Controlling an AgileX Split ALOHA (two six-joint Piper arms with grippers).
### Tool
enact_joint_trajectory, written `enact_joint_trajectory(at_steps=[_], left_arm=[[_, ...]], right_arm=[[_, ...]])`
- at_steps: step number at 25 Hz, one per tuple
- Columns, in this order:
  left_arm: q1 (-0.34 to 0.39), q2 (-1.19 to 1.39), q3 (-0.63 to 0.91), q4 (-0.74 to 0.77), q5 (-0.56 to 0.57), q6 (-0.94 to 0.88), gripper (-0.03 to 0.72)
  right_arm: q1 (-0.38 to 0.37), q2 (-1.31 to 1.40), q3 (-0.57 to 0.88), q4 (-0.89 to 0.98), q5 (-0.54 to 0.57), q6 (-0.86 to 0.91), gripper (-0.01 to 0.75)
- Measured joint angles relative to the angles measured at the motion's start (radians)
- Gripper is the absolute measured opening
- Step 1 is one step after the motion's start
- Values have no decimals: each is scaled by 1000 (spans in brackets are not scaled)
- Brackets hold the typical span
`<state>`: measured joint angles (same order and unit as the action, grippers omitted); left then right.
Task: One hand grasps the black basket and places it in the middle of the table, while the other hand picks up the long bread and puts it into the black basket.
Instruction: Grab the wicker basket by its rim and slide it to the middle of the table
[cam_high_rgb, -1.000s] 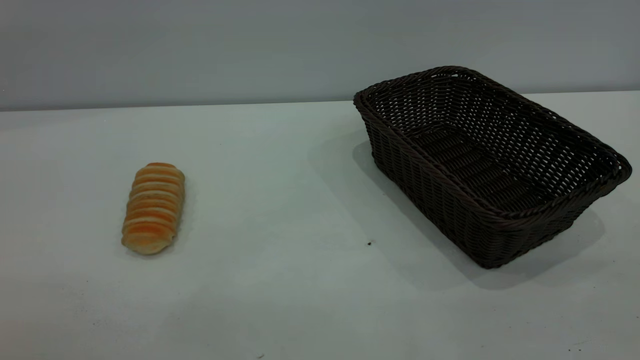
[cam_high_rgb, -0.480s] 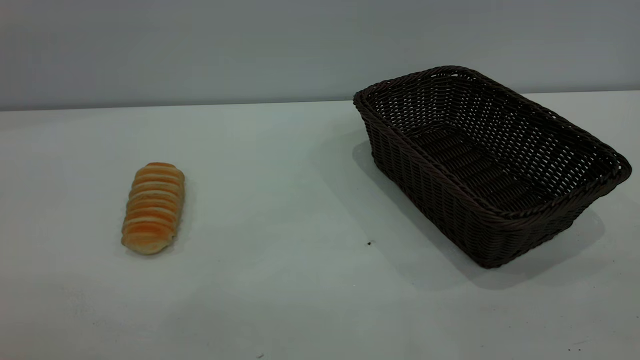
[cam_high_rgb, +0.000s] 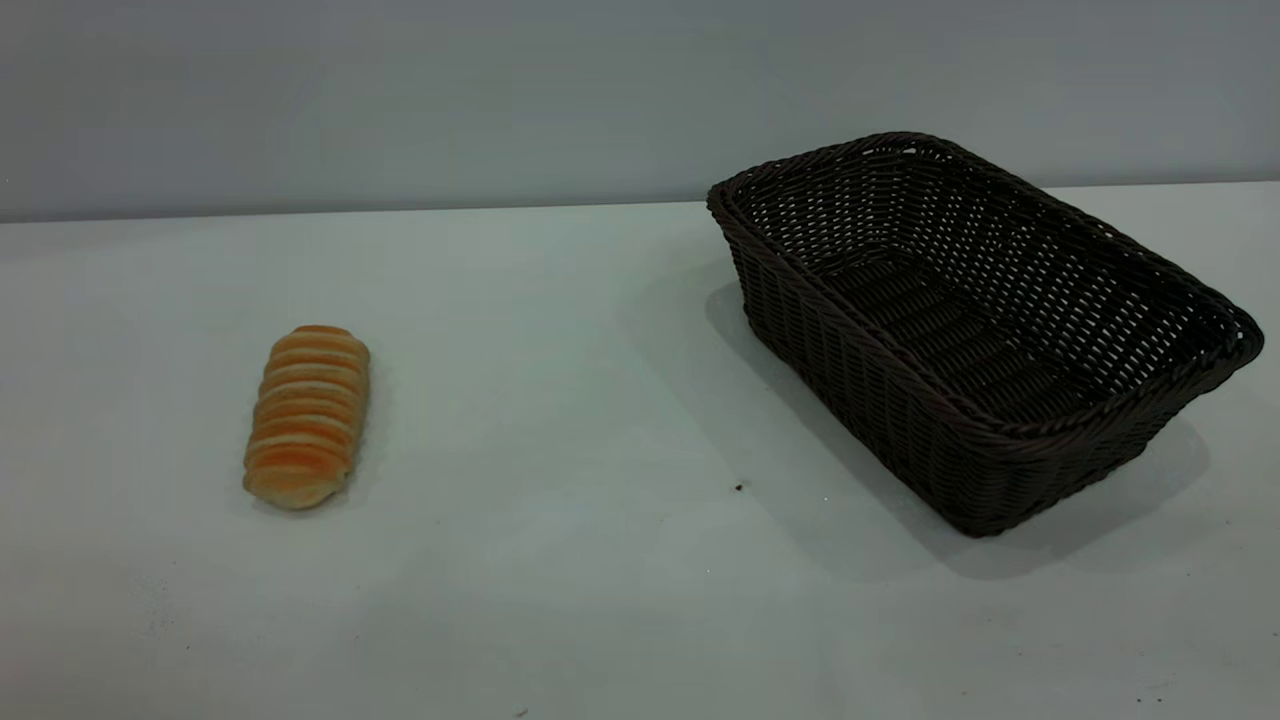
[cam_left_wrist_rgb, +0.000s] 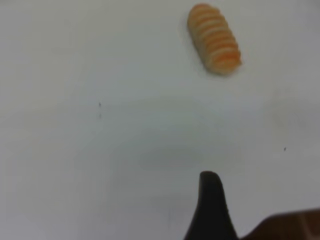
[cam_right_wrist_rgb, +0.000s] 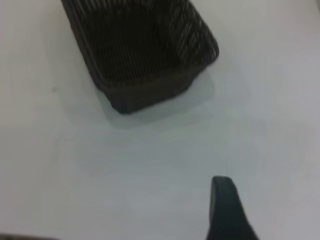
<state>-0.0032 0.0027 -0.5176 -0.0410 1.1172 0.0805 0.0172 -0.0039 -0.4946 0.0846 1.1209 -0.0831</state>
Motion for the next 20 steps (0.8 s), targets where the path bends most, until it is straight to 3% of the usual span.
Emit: enact_joint_trajectory(at_steps=[11, 20], left_arm=[[0, 587, -269, -60, -214, 23, 593], [0, 913, -309, -74, -380, 104, 592]], right_arm=[[0, 639, -139, 78, -266, -33, 560], [0, 1240, -147, 410, -555, -58, 566]])
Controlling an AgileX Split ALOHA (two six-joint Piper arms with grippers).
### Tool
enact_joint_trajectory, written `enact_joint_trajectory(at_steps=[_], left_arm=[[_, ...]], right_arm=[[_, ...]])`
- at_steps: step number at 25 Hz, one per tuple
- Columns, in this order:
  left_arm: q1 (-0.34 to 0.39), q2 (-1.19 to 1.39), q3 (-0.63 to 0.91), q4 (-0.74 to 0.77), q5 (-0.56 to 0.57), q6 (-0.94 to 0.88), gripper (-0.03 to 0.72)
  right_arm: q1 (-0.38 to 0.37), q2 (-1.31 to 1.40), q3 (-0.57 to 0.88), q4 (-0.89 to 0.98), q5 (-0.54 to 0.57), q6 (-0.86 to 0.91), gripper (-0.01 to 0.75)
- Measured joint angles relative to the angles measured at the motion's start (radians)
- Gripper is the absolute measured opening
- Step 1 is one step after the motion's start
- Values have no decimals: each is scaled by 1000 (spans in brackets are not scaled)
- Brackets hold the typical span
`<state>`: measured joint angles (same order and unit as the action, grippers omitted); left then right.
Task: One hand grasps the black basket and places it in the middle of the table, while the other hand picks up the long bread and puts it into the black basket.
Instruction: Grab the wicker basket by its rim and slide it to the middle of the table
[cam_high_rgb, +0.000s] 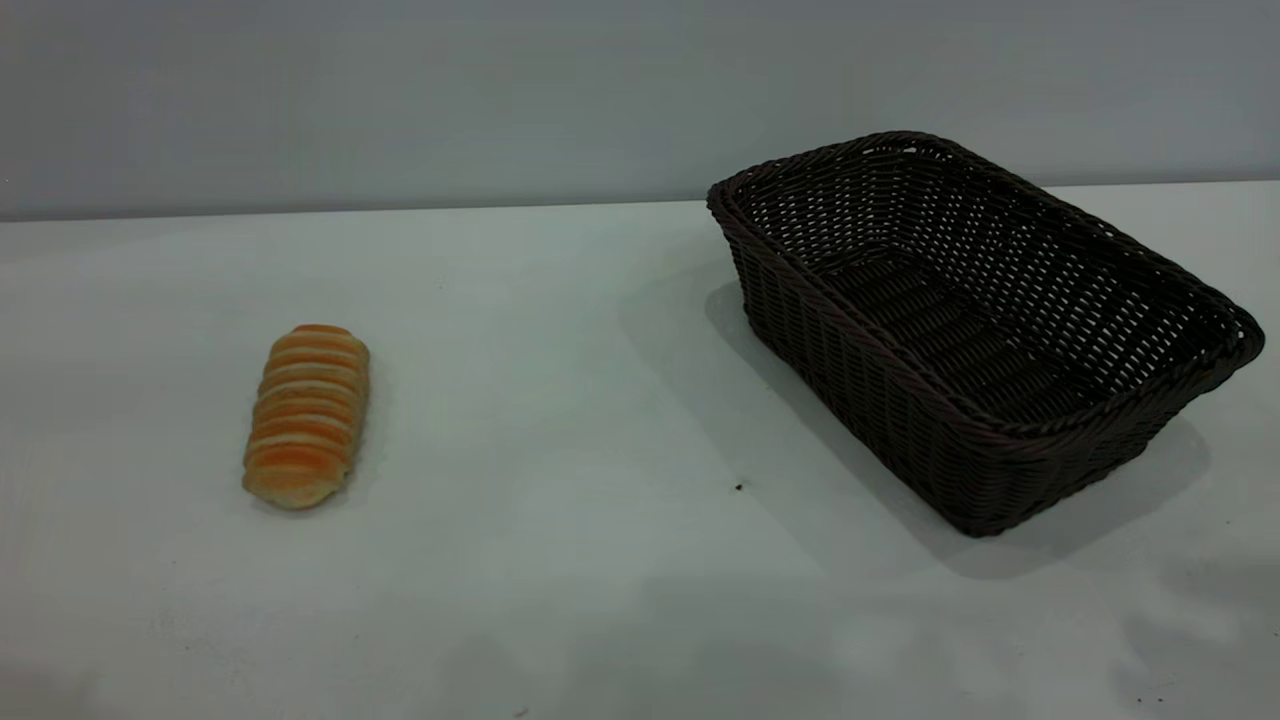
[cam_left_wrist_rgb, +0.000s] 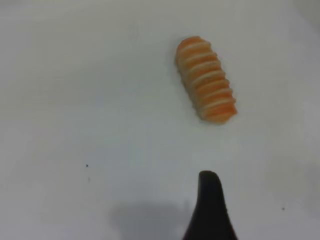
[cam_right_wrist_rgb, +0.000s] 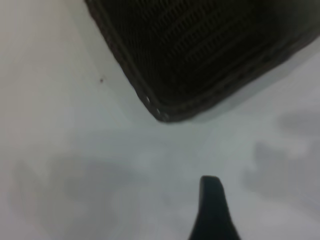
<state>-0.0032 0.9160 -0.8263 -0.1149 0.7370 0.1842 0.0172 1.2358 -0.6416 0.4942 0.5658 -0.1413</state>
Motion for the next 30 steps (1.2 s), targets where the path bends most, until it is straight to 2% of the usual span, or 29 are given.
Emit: enact_joint_trajectory(at_steps=[4, 9, 21, 23, 24, 25, 27, 28, 30], left_arm=[[0, 49, 0, -1, -47, 4, 592], [0, 57, 0, -1, -55, 12, 592], [0, 57, 0, -1, -65, 12, 592], [0, 57, 0, -1, -67, 12, 592], [0, 57, 0, -1, -69, 12, 592], [0, 57, 0, -1, -69, 12, 592], [0, 57, 0, -1, -71, 12, 592], [0, 57, 0, -1, -71, 12, 592], [0, 57, 0, -1, -72, 12, 592]], right_arm=[[0, 219, -34, 173, -67, 0, 566], [0, 406, -91, 353, -136, 0, 566], [0, 772, -220, 628, -257, 19, 551], [-1, 811, -233, 672, -278, 23, 478], [-2, 823, -236, 686, -278, 29, 410], [-2, 827, -237, 693, -277, 33, 338], [-3, 827, -238, 700, -267, 36, 143], [-3, 827, -239, 701, -264, 39, 102], [-5, 827, -239, 694, -252, 25, 97]])
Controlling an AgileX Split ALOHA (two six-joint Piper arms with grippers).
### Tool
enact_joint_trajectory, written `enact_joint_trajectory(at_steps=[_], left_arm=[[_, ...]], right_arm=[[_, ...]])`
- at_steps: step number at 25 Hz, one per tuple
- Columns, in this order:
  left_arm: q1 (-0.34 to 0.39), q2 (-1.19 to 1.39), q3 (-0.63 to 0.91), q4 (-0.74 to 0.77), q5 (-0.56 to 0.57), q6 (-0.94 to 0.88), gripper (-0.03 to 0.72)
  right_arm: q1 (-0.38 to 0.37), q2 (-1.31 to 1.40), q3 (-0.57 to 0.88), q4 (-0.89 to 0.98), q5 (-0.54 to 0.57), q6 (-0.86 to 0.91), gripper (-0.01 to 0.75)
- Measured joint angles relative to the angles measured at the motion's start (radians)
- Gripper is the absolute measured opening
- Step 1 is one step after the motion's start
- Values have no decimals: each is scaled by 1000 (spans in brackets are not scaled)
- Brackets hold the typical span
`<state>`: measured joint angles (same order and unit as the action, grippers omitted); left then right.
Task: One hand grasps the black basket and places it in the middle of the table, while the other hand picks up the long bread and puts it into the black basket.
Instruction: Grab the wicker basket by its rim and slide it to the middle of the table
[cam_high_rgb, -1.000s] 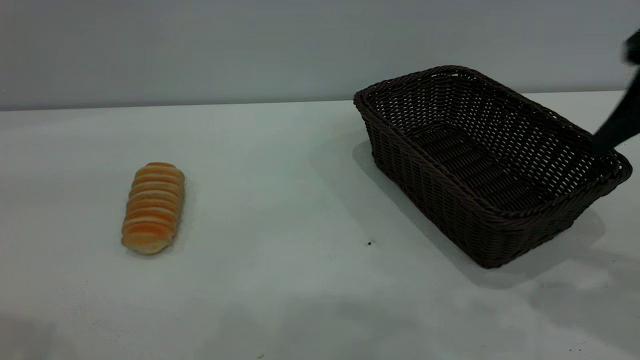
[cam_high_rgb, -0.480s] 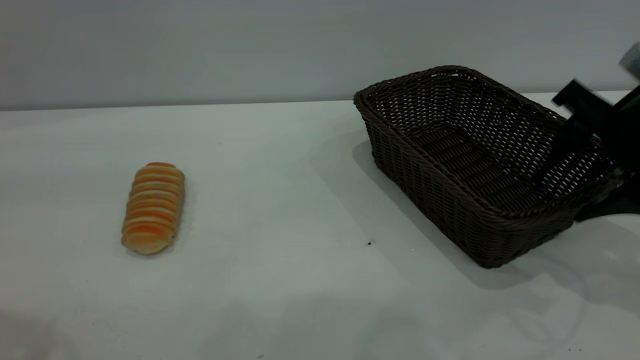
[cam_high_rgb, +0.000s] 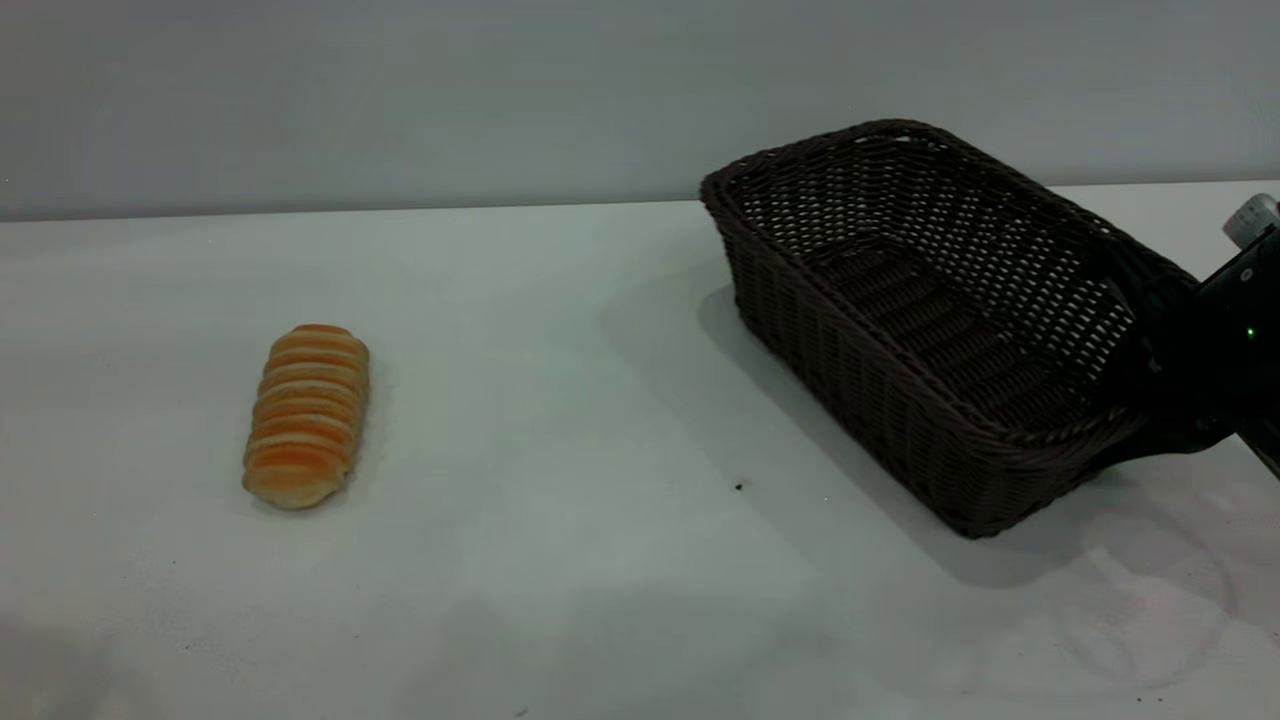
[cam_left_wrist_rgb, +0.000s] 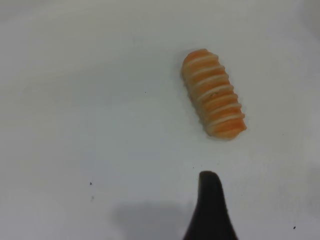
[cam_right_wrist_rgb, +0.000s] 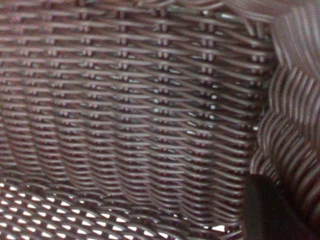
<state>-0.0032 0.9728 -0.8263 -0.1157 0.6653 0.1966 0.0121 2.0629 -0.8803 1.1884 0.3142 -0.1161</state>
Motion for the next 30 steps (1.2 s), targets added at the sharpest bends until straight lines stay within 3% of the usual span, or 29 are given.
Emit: enact_joint_trajectory(at_steps=[3, 6, 12, 15, 21, 27, 30], left_arm=[[0, 0, 0, -1, -2, 1, 592], [0, 1, 0, -8, -3, 1, 592], [0, 2, 0, -49, -4, 21, 592], [0, 2, 0, -50, -8, 26, 592], [0, 69, 0, -74, -36, 26, 592], [0, 237, 0, -119, -126, 26, 592], [0, 374, -1, -147, -208, 31, 592]], right_arm=[[-1, 0, -37, -74, 56, -56, 97], [-1, 0, -153, -227, 195, -80, 97], [34, 92, -540, -552, 566, -89, 97], [92, 175, -696, -673, 672, -83, 97], [169, 328, -884, -762, 695, -24, 97], [168, 376, -914, -811, 677, -10, 100], [169, 376, -931, -824, 678, -13, 137]])
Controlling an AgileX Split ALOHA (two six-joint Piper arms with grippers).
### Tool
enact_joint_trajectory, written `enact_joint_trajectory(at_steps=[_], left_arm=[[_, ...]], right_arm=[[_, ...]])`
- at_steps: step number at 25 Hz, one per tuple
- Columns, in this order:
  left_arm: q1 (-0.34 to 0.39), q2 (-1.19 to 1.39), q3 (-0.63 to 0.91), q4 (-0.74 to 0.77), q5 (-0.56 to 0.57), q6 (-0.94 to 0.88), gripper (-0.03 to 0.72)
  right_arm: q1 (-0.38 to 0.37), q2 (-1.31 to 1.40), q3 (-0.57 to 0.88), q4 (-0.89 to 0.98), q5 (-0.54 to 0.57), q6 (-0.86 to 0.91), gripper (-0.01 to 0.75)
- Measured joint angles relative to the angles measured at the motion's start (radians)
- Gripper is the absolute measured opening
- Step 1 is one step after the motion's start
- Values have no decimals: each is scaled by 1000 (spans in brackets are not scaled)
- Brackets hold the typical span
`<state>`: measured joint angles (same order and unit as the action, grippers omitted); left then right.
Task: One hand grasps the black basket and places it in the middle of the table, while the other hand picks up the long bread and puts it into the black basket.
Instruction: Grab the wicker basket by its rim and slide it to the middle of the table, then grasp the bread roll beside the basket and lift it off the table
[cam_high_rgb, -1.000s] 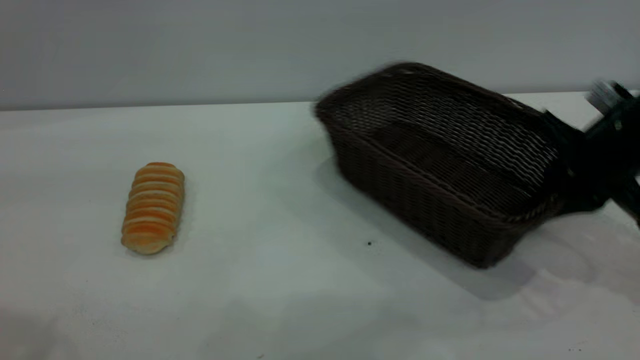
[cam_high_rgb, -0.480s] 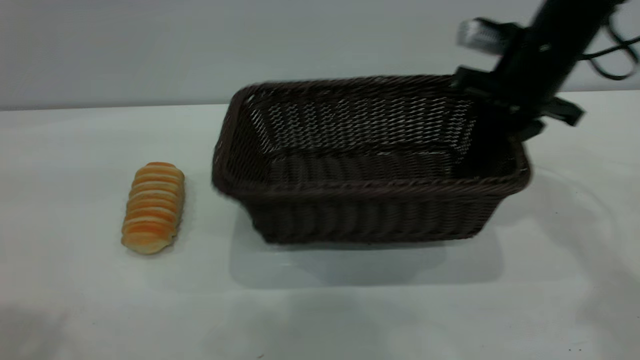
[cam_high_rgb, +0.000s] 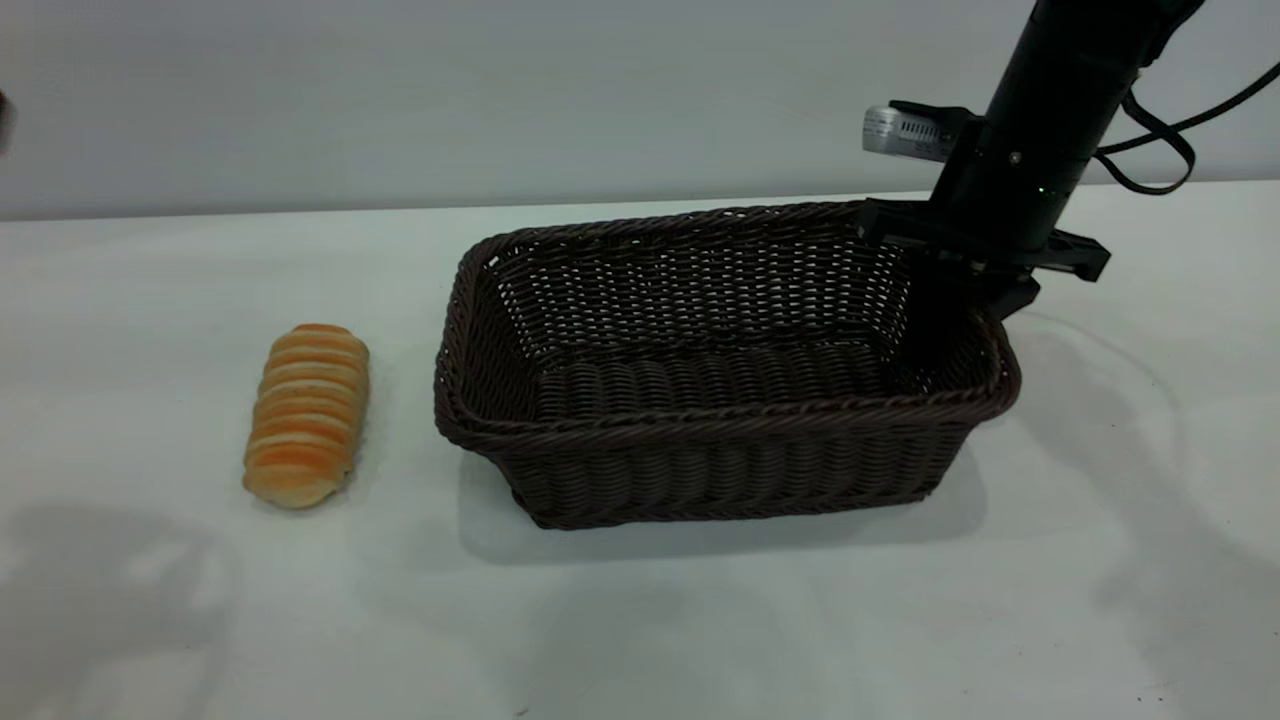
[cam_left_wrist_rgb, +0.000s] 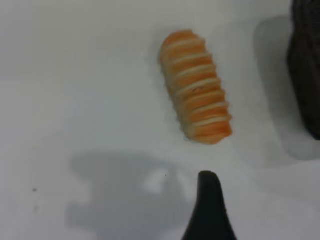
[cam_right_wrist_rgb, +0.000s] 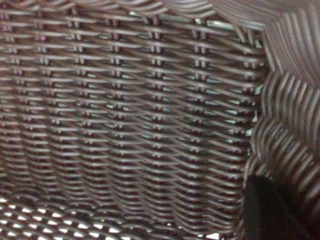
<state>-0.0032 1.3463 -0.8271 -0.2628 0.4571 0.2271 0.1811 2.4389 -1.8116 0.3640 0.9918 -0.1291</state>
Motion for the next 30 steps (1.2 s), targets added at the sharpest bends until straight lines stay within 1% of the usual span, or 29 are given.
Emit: enact_joint_trajectory(at_steps=[1, 2, 4, 7, 9, 10, 13, 19, 22, 27, 29, 30], left_arm=[[-1, 55, -3, -7, -29, 8, 592], [-4, 102, -7, -11, -54, 16, 592], [-18, 218, -29, -22, -88, 31, 592], [-60, 378, -90, -31, -124, 41, 592], [-87, 483, -149, -31, -159, 43, 592], [-100, 523, -176, -32, -174, 48, 592], [-118, 644, -272, -33, -197, 66, 592], [-121, 807, -397, -33, -220, 69, 592], [-128, 887, -447, -35, -227, 69, 592], [-131, 979, -508, -33, -239, 69, 578], [-131, 990, -517, -30, -241, 69, 524], [-131, 992, -518, -25, -241, 69, 469]], right_arm=[[0, 0, -9, -8, 2, -6, 162], [0, 0, -24, -17, 9, -18, 204], [-2, -2, -59, -31, 31, -44, 300], [-2, -27, -111, -36, 121, -85, 471], [-2, -66, -130, -42, 167, -115, 548], [-2, -95, -136, -43, 185, -126, 570], [-2, -206, -137, -47, 209, -151, 576], [-2, -480, -128, -49, 230, -181, 513], [-2, -637, -75, -49, 236, -185, 497], [-2, -910, 115, -49, 248, -188, 495], [-2, -1029, 220, -50, 249, -189, 495], [-2, -1090, 286, -54, 249, -192, 495]])
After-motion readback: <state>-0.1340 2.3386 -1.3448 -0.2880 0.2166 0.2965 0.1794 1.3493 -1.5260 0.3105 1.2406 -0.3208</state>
